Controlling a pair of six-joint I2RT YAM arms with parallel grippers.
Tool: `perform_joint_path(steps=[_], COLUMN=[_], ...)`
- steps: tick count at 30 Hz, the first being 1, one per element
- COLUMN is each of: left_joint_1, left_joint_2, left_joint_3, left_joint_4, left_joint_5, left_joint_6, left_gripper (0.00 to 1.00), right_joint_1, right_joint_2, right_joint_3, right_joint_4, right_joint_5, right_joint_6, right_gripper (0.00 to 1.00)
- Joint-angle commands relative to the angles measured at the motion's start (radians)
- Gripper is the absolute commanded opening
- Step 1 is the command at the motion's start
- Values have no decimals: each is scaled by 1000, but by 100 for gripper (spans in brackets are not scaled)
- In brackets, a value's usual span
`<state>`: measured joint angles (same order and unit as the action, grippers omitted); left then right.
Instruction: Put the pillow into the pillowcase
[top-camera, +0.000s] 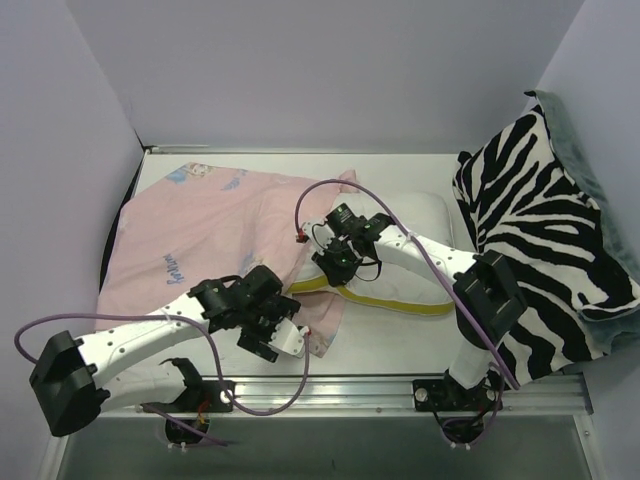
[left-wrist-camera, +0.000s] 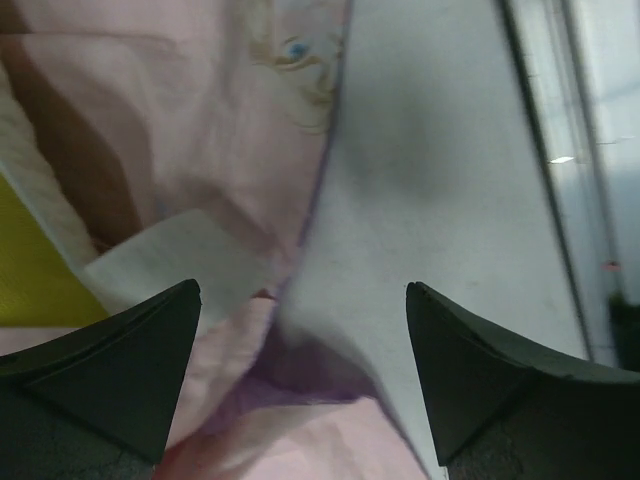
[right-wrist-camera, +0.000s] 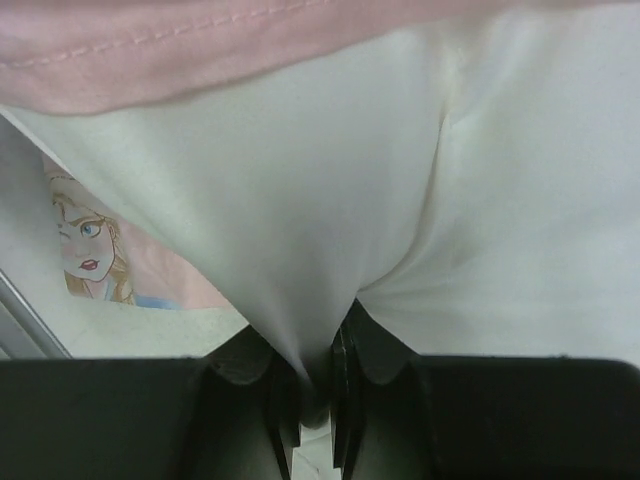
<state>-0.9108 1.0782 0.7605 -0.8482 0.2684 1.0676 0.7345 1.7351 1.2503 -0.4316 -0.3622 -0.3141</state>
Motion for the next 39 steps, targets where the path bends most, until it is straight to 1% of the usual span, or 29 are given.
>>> perform_joint_path(steps=[1, 3, 5, 7, 9, 10, 11, 13, 14, 16, 18, 20, 21, 22, 23, 24, 25, 26, 27, 28, 29, 30, 31, 34, 36, 37, 39], left_joint_1=[-11, -11, -11, -14, -16, -25, -37, -68, -82, -105, -137, -173, -181, -183, -181, -171, -160, -152, -148, -145, -134, -120, -102, -86, -77, -65, -50], left_joint_2=[55, 98, 139, 170, 216, 242, 258, 308, 324, 353, 356, 350, 348, 344, 341, 336, 315, 298, 276, 225, 198, 175, 139, 123, 135, 147, 155], left_joint_3=[-33, -66, -90, -96, -99, -89, -55, 6, 34, 101, 160, 192, 209, 256, 275, 293, 302, 289, 266, 205, 179, 154, 129, 45, -5, -16, -52], left_joint_4=[328, 398, 452, 468, 503, 508, 505, 470, 427, 420, 391, 358, 322, 280, 188, 135, 83, 8, -5, -8, -14, -26, -32, -8, 78, 151, 230], left_joint_5=[-155, -163, -152, -140, -107, -89, -60, -11, 18, 44, 113, 132, 132, 134, 129, 123, 114, 86, 48, -22, -38, -46, -57, -122, -175, -184, -181], left_joint_6=[120, 179, 199, 206, 206, 187, 171, 122, 103, 48, 37, 26, 31, 31, 23, 22, 47, 64, 75, 87, 107, 130, 173, 219, 229, 227, 232], left_gripper=[93, 93, 92, 88, 68, 60, 48, 33, 13, 0, 0, 0, 10, 23, 38, 54, 62, 66, 70, 83, 88, 96, 98, 97, 97, 97, 97], right_joint_1=[8, 8, 5, 0, -1, -4, -6, -14, -15, -18, -24, -33, -37, -38, -49, -52, -53, -55, -56, -57, -57, -58, -58, -61, -61, -61, -61], right_joint_2=[-54, -60, -65, -69, -66, -62, -48, -29, -8, 17, 53, 82, 87, 89, 89, 87, 86, 78, 73, 70, 64, 58, 58, 53, 50, 47, 46], right_joint_3=[40, 37, 38, 43, 54, 60, 79, 107, 121, 173, 224, 247, 253, 250, 245, 238, 219, 209, 201, 192, 176, 170, 166, 161, 161, 161, 158], right_joint_4=[-81, -90, -99, -108, -114, -114, -119, -124, -124, -127, -130, -134, -142, -145, -147, -150, -151, -153, -157, -159, -157, -159, -160, -164, -170, -173, -177], right_joint_5=[-96, -103, -115, -133, -150, -162, -173, -199, -210, -225, -247, -254, -253, -251, -253, -251, -251, -253, -254, -254, -254, -253, -254, -268, -276, -282, -290], right_joint_6=[21, 18, 18, 21, 35, 41, 46, 69, 76, 101, 116, 121, 116, 110, 103, 98, 93, 80, 75, 69, 64, 58, 56, 58, 61, 63, 67], right_gripper=[0, 0, 0, 0, 0, 0, 0, 0, 0, 0, 0, 0, 0, 0, 0, 0, 0, 0, 0, 0, 0, 0, 0, 0, 0, 0, 0])
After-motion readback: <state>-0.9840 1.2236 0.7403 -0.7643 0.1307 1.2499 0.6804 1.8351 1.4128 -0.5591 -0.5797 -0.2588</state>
